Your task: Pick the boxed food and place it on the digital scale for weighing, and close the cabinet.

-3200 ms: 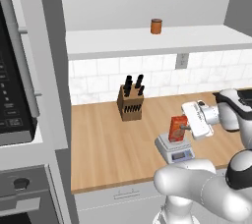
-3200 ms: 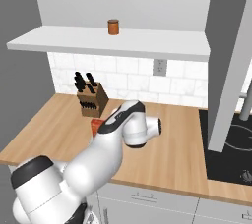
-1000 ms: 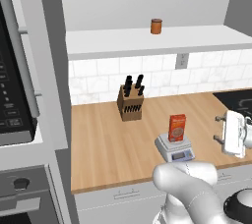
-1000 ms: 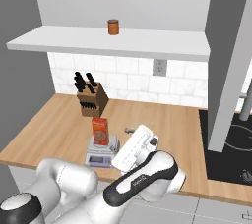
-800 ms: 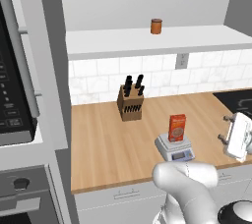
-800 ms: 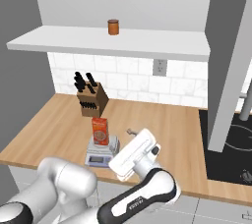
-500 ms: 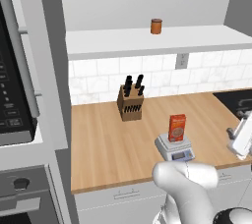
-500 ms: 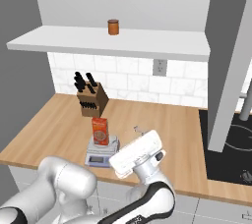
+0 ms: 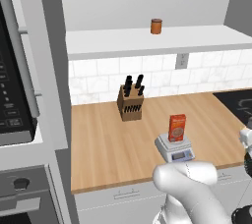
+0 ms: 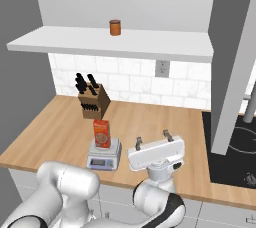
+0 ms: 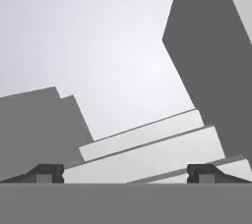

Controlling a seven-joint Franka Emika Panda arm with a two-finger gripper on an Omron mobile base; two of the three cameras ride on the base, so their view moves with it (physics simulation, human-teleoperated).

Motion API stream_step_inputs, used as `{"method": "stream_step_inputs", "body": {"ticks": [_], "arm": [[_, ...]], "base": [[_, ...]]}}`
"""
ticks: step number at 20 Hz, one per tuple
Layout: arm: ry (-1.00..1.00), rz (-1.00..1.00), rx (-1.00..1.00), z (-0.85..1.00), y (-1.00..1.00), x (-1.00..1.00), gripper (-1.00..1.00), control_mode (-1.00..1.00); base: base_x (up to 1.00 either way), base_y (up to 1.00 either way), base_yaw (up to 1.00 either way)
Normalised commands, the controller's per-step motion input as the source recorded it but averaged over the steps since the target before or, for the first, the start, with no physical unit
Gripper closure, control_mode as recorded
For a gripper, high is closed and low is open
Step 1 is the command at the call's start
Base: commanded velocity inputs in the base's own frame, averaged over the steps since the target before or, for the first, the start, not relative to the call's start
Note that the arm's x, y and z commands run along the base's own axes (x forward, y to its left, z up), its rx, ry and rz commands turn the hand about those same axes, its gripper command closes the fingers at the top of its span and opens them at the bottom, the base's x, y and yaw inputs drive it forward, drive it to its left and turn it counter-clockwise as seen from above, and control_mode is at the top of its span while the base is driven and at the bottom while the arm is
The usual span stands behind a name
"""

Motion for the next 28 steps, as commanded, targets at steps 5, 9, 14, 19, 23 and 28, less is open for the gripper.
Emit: {"method": "stream_step_inputs", "body": {"ticks": [5,9,14,19,23,28], "arm": [[0.08,0.00,0.11,0.39,-0.89,-0.05,-1.00,-1.00],[0.46,0.00,-0.01,0.23,-0.75,-0.06,-1.00,-1.00],[0.29,0.00,-0.04,-0.15,-0.32,-0.14,-1.00,-1.00],[0.08,0.01,0.00,-0.19,-0.51,0.00,-1.00,-1.00],[0.25,0.00,0.00,-0.36,-0.61,0.00,-1.00,-1.00],[0.36,0.00,0.00,-0.05,-0.57,0.00,-1.00,-1.00]], "base": [[0.00,0.00,0.00],[0.00,0.00,0.00],[0.00,0.00,0.00],[0.00,0.00,0.00],[0.00,0.00,0.00],[0.00,0.00,0.00]]}}
